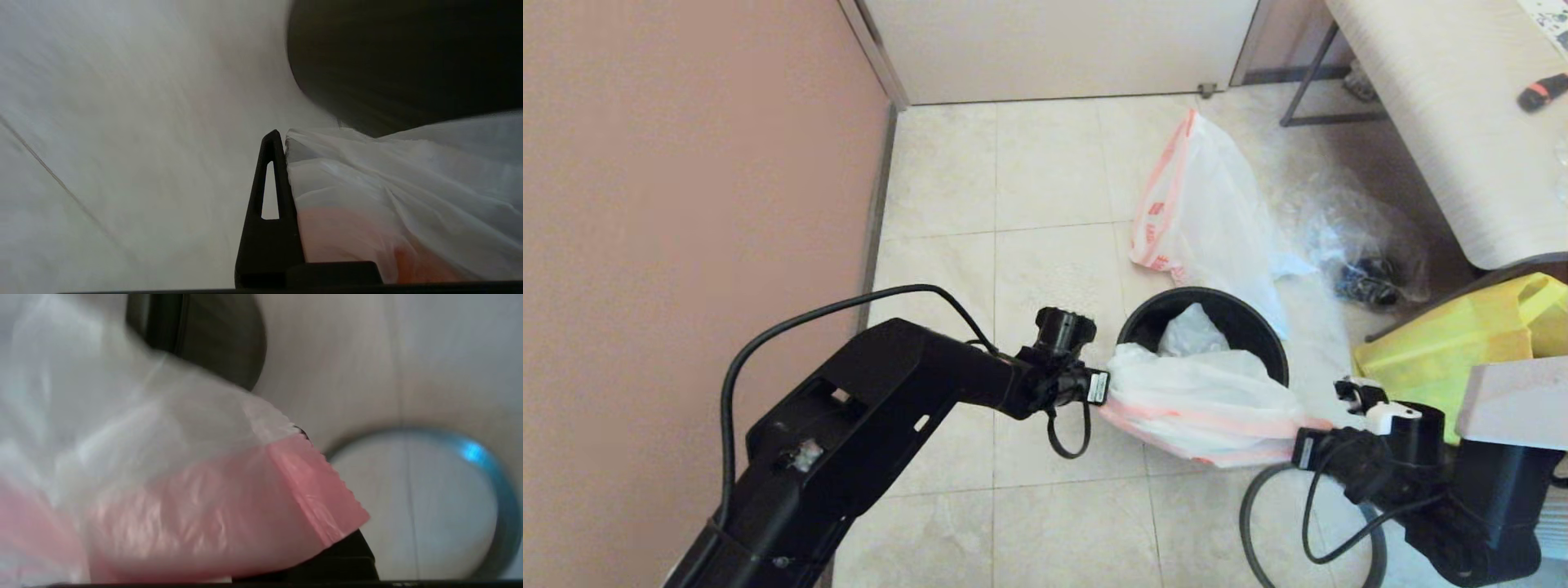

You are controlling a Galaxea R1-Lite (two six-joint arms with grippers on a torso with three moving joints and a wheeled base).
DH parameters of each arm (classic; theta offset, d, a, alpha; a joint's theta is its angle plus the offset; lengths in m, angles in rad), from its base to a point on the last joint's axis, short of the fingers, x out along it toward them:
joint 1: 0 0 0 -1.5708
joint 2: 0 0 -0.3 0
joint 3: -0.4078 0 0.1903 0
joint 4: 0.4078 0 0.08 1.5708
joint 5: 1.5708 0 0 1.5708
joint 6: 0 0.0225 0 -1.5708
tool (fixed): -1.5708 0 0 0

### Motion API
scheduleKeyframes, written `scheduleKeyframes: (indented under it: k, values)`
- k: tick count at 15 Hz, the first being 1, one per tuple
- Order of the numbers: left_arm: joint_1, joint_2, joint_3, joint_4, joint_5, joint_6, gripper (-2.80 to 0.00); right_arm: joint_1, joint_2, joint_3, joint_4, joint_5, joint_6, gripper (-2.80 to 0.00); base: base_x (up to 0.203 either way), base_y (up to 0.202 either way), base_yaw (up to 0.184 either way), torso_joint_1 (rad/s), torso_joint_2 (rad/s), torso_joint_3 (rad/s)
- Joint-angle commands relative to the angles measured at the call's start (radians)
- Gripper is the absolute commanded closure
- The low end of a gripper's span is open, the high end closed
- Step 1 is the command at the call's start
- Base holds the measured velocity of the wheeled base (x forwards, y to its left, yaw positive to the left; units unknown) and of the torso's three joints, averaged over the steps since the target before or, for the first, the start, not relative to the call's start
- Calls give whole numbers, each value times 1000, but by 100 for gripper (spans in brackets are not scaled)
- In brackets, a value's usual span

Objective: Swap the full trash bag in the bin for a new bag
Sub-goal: Put the new garbage bag on the trash can

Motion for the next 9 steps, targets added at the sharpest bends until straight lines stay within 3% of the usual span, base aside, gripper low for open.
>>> scheduleKeyframes:
  k: [1,3,5,9]
  values:
    - [-10,27,27,-145,37,-12,0,21,30,19,-68,-29,4,0,0,0,0,0,0,0]
    - [-7,-3,114,-207,4,-16,0,22,14,37,-68,-30,7,0,0,0,0,0,0,0]
    - [9,-39,194,-281,-112,-14,0,22,12,46,-68,-28,7,0,0,0,0,0,0,0]
    - [47,-85,248,-364,-172,-14,0,19,-7,52,-68,-30,9,0,0,0,0,0,0,0]
